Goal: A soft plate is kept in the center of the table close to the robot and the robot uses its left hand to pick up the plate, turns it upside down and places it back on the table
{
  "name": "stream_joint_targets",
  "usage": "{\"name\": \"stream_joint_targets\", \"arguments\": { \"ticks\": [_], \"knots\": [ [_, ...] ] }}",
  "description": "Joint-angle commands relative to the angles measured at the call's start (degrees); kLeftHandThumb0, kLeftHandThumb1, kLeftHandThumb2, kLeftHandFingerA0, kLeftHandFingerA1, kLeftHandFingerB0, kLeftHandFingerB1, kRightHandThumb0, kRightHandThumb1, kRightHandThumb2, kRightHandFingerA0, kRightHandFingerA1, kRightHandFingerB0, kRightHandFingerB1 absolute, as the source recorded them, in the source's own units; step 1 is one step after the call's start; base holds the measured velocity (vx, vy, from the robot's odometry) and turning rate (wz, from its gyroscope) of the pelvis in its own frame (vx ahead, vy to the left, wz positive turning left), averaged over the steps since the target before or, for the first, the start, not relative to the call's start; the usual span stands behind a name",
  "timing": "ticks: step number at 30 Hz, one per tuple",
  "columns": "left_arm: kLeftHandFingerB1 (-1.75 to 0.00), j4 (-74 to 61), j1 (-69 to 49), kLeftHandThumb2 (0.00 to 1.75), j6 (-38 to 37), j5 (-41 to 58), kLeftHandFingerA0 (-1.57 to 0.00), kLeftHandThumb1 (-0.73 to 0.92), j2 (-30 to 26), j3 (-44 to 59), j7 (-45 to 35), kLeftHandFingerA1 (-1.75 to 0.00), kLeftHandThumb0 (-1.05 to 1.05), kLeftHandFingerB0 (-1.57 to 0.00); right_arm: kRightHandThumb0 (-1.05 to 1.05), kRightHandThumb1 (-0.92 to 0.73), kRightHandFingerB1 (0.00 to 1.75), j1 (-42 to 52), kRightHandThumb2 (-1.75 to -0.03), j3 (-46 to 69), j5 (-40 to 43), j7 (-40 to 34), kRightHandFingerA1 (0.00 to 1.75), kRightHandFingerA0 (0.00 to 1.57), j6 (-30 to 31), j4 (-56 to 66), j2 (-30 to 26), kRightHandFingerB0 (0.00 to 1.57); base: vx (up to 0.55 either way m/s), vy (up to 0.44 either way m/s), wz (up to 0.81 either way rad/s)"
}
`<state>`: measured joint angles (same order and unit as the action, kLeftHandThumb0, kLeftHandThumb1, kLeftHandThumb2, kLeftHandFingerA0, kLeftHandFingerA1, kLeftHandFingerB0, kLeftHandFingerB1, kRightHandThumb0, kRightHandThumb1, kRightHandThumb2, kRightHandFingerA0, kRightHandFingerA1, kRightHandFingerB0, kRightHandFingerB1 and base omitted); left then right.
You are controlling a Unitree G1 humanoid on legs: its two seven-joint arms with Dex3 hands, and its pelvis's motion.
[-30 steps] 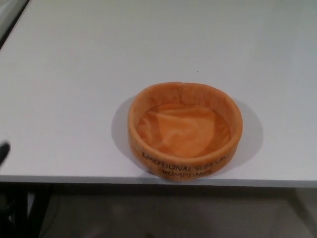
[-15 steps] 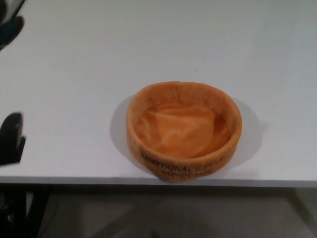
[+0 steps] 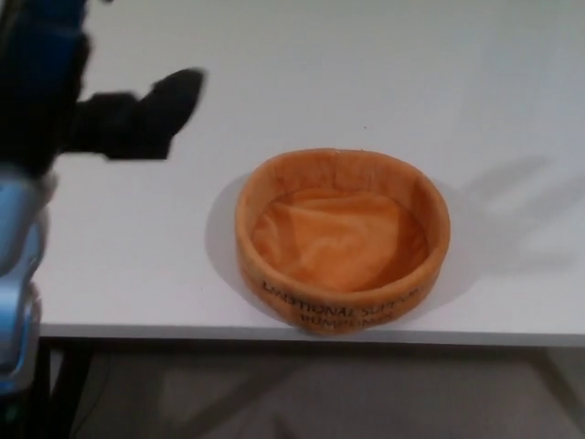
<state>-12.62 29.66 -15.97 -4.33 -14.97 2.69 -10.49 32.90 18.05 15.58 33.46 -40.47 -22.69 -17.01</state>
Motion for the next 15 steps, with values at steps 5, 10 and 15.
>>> {"name": "stream_joint_targets", "arguments": {
  "ticks": [5,10,15],
  "knots": [
    [-0.29,8.3,7.2,0.68,5.5,-11.1,-0.24,0.91,-1.7,-7.2,0.5,-0.4,-0.95,-0.24,-0.79,-0.92,0.22,-0.6,-0.74,-0.1,0.1,-0.1,0.31,0.23,0.8,-1.9,-0.7,0.08,0.0,0.0,0.0],
    [-0.28,10.4,6.9,0.68,7.0,-13.1,-0.23,0.9,-1.8,-10.7,-0.6,-0.37,-0.97,-0.22,-0.8,-0.91,0.22,-0.4,-0.74,-0.2,1.1,0.9,0.32,0.22,1.0,-1.2,-0.7,0.07,0.0,0.0,0.0],
    [-0.27,13.3,7.6,0.69,5.6,-15.7,-0.22,0.91,-2.1,-13.7,-0.7,-0.38,-0.93,-0.2,-0.79,-0.91,0.22,-0.7,-0.74,-0.1,1.0,0.8,0.33,0.22,1.3,-0.7,-0.9,0.08,0.0,0.0,0.0]
  ]
}}
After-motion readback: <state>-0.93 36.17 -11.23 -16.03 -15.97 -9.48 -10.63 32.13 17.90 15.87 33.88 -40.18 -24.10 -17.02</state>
